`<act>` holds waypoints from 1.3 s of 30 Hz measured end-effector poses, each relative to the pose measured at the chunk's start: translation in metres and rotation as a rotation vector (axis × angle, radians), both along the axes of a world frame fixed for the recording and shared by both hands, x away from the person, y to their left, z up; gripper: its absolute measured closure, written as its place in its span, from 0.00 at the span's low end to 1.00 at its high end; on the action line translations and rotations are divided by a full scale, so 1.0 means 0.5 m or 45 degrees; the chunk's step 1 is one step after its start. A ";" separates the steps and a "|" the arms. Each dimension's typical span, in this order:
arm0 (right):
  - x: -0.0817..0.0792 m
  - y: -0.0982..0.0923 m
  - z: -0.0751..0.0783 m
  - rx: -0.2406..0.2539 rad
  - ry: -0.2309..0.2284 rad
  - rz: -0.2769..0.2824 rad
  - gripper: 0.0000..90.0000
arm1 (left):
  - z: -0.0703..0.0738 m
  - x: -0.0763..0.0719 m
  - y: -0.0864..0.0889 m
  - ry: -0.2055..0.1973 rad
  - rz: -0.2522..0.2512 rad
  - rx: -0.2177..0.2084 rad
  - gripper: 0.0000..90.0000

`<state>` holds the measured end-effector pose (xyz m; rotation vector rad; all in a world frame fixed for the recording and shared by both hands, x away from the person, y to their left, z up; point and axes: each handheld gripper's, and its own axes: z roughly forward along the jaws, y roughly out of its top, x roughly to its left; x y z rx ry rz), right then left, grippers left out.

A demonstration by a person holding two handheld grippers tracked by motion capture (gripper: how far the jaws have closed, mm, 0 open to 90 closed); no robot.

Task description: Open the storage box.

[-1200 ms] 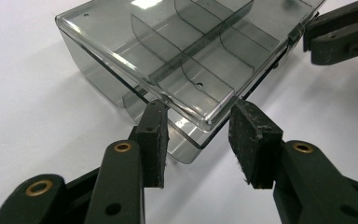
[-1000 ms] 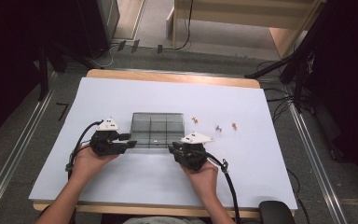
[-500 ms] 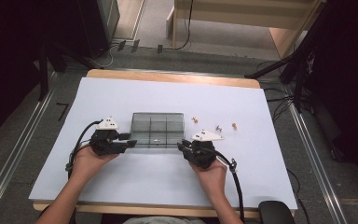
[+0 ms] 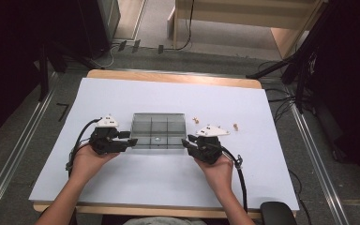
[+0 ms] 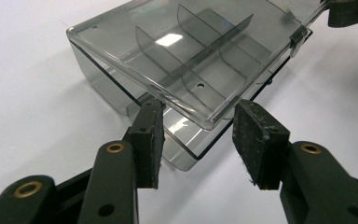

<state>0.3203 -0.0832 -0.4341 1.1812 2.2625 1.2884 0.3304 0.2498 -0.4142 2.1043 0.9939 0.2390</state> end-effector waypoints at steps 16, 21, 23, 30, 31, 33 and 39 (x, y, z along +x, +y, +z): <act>0.026 0.003 0.027 0.001 0.009 0.056 0.67 | 0.022 0.016 -0.006 -0.014 0.041 0.001 0.49; 0.033 0.003 0.040 0.010 -0.013 0.063 0.67 | 0.031 0.023 -0.007 -0.033 0.049 -0.006 0.48; 0.036 0.006 0.045 -0.009 -0.025 0.069 0.67 | 0.036 0.027 -0.008 -0.039 0.051 -0.004 0.48; 0.047 0.009 0.057 -0.013 -0.045 0.065 0.67 | 0.049 0.037 -0.011 -0.052 0.056 -0.004 0.49; 0.048 0.009 0.059 -0.017 -0.046 0.065 0.67 | 0.049 0.039 -0.011 -0.056 0.056 0.000 0.48; 0.050 0.011 0.063 -0.016 -0.043 0.063 0.67 | 0.052 0.041 -0.011 -0.060 0.058 -0.004 0.49; 0.049 0.017 0.075 -0.022 -0.064 0.068 0.67 | 0.062 0.048 -0.007 -0.072 0.058 -0.003 0.50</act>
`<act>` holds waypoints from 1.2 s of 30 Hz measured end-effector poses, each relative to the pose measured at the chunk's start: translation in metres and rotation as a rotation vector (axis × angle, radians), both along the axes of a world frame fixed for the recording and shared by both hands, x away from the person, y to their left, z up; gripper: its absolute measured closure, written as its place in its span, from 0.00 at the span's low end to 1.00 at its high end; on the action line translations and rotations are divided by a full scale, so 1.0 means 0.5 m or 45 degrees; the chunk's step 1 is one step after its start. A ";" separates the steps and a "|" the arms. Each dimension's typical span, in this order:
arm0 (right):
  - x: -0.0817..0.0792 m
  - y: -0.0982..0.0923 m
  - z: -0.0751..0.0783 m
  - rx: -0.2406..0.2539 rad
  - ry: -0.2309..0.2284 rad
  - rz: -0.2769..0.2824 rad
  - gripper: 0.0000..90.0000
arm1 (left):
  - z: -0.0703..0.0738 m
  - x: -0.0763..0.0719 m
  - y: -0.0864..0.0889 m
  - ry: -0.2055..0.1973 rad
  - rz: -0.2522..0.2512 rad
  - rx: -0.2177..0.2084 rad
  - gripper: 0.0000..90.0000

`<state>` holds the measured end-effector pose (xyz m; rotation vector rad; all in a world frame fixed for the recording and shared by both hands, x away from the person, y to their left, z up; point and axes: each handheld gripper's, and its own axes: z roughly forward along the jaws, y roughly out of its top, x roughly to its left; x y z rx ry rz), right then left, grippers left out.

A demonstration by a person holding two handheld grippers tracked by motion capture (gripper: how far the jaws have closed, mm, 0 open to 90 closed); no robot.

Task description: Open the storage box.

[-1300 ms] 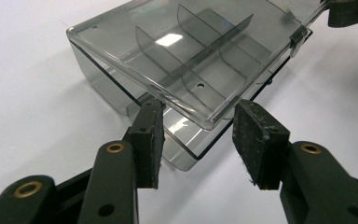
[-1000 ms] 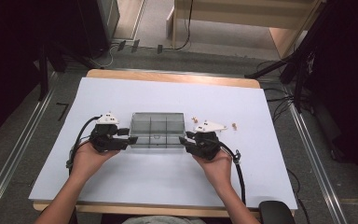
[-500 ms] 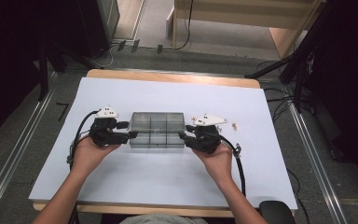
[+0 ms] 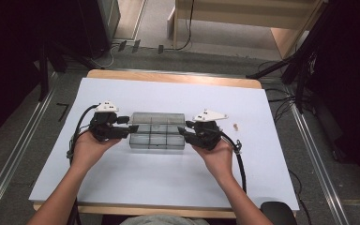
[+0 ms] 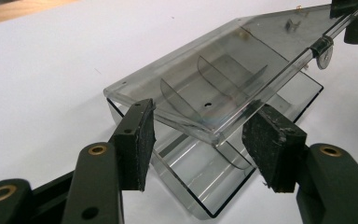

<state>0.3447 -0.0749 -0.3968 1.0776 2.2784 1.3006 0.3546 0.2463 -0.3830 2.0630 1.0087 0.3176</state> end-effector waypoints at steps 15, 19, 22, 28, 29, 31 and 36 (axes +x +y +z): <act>0.041 0.002 0.017 0.018 0.013 -0.015 0.70 | 0.015 0.032 0.001 -0.007 0.022 -0.004 0.57; 0.051 0.002 0.021 0.035 0.007 -0.020 0.70 | 0.019 0.042 0.002 -0.005 0.028 -0.005 0.59; 0.061 0.000 0.021 0.056 0.037 -0.023 0.71 | 0.020 0.049 0.002 -0.007 0.030 -0.005 0.60; 0.079 0.004 0.022 0.038 0.032 -0.038 0.72 | 0.018 0.065 0.000 0.002 0.040 0.002 0.61; 0.080 0.005 0.022 0.038 0.034 -0.040 0.72 | 0.018 0.066 0.000 0.004 0.042 0.004 0.61; 0.085 0.005 0.022 0.038 0.035 -0.042 0.72 | 0.018 0.071 0.001 0.004 0.044 -0.001 0.63; 0.096 0.005 0.017 0.055 0.033 -0.052 0.73 | 0.020 0.082 0.007 0.005 0.048 -0.009 0.66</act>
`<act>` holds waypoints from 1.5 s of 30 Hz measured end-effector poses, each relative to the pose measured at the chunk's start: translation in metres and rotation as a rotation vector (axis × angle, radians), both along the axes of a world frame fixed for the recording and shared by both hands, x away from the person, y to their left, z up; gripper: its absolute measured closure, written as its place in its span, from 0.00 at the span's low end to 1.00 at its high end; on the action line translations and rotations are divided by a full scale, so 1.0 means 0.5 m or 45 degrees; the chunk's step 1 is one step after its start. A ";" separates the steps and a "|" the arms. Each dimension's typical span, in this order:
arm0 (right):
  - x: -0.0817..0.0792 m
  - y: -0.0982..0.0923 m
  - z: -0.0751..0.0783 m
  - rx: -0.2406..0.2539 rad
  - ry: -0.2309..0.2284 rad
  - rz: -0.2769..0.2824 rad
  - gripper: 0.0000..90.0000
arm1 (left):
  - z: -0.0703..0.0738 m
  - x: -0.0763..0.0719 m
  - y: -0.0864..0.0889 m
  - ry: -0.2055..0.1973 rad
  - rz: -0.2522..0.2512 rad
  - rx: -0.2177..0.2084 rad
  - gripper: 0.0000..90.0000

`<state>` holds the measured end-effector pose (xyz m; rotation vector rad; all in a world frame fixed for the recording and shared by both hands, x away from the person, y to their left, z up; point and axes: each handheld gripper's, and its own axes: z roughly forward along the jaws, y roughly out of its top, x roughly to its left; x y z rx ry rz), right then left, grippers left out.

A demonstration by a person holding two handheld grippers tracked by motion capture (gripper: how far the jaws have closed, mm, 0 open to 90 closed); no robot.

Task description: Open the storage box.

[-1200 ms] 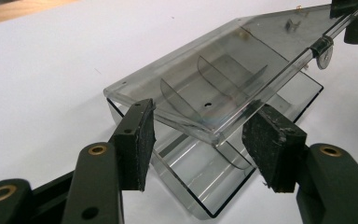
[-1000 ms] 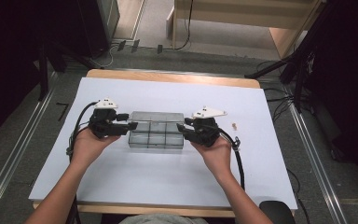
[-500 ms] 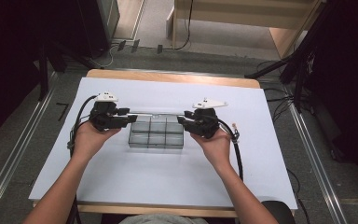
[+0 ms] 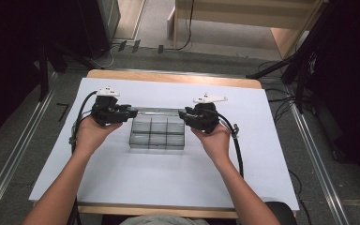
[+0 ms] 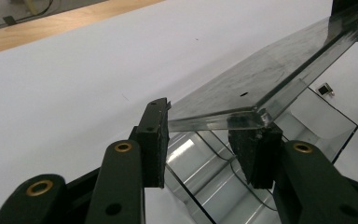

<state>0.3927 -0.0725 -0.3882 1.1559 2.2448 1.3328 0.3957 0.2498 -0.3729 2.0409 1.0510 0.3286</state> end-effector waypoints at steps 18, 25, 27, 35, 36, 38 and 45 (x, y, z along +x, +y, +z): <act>0.043 0.009 -0.005 -0.027 0.010 -0.039 0.78 | -0.012 0.038 -0.001 0.010 0.031 -0.031 0.68; 0.056 0.013 -0.014 -0.036 0.019 -0.066 0.80 | -0.021 0.048 0.000 0.019 0.052 -0.035 0.70; 0.059 0.013 -0.016 -0.036 0.018 -0.071 0.81 | -0.022 0.050 0.001 0.020 0.053 -0.037 0.71; 0.072 0.016 -0.029 -0.035 0.030 -0.093 0.82 | -0.020 0.062 -0.007 0.025 0.069 -0.007 0.72; 0.073 0.017 -0.031 -0.033 0.029 -0.096 0.82 | -0.021 0.064 -0.007 0.023 0.080 -0.010 0.72; 0.076 0.019 -0.034 -0.034 0.033 -0.104 0.82 | -0.022 0.068 -0.009 0.026 0.080 0.003 0.72; 0.086 0.023 -0.041 -0.027 0.038 -0.122 0.82 | -0.026 0.079 -0.015 0.033 0.101 0.019 0.73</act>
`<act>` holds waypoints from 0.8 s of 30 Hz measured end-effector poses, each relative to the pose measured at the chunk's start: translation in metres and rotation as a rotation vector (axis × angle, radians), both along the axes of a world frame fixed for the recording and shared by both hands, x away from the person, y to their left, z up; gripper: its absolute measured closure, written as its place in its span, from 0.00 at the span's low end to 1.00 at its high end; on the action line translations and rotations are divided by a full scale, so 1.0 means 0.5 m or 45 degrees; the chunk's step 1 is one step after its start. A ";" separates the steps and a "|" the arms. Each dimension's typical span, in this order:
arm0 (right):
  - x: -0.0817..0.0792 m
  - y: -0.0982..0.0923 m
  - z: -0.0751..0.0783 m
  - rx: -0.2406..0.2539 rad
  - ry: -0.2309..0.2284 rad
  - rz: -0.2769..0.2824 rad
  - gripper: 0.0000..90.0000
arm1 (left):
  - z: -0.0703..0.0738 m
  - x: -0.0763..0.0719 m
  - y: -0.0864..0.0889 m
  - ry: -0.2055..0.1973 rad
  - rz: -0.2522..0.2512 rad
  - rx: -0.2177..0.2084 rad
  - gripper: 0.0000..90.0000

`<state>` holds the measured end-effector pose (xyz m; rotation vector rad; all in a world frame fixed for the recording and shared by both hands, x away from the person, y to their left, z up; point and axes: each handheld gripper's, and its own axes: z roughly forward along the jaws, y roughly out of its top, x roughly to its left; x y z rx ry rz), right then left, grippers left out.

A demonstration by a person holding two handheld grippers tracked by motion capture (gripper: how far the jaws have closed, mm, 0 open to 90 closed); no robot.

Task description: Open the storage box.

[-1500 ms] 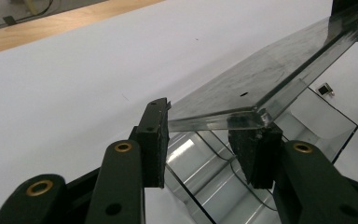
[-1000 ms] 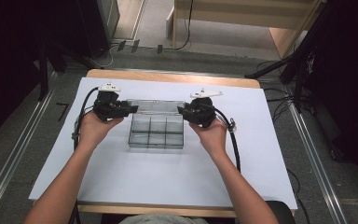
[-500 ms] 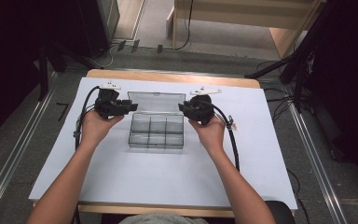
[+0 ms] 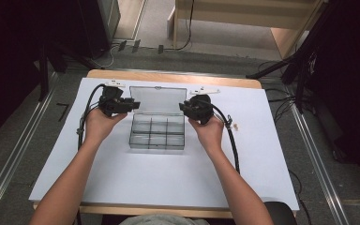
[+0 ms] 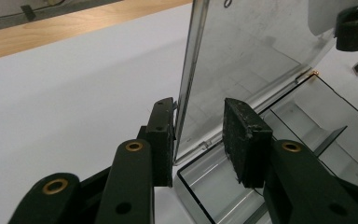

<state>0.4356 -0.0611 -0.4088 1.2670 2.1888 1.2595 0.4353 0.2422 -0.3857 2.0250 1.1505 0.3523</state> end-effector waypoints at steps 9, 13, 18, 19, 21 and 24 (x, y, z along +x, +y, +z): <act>0.015 0.006 -0.007 0.001 0.005 -0.021 0.82 | -0.010 0.011 -0.002 -0.010 0.030 -0.022 0.73; 0.022 0.006 -0.010 0.013 0.015 -0.029 0.82 | -0.014 0.016 -0.003 -0.006 0.042 -0.028 0.73; 0.029 0.008 -0.013 0.024 0.025 -0.039 0.81 | -0.019 0.024 -0.003 0.004 0.057 -0.038 0.73; 0.030 0.008 -0.014 0.025 0.026 -0.043 0.81 | -0.018 0.026 -0.004 0.008 0.062 -0.033 0.73; 0.033 0.009 -0.017 0.034 0.028 -0.050 0.80 | -0.019 0.031 -0.007 0.016 0.074 -0.032 0.74; 0.039 0.011 -0.021 0.044 0.035 -0.060 0.79 | -0.023 0.037 -0.008 0.025 0.085 -0.039 0.72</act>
